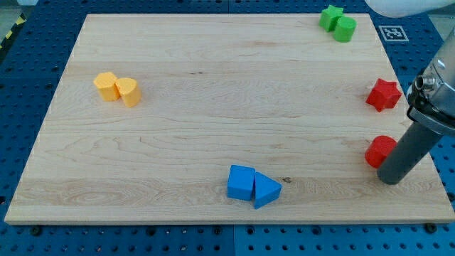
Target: Push the red circle closer to red star
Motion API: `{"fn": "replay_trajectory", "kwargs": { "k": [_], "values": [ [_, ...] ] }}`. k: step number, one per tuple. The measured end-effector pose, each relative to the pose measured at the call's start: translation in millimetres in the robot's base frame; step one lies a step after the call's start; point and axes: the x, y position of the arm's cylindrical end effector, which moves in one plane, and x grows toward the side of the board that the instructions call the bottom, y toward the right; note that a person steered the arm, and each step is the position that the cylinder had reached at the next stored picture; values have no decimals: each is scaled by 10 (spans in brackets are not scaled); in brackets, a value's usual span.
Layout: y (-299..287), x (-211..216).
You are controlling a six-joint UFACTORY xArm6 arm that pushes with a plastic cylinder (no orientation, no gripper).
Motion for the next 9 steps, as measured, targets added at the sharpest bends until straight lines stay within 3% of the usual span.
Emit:
{"fn": "replay_trajectory", "kwargs": {
  "k": [7,9],
  "values": [
    [-14,-825],
    [-1092,-1043]
  ]
}}
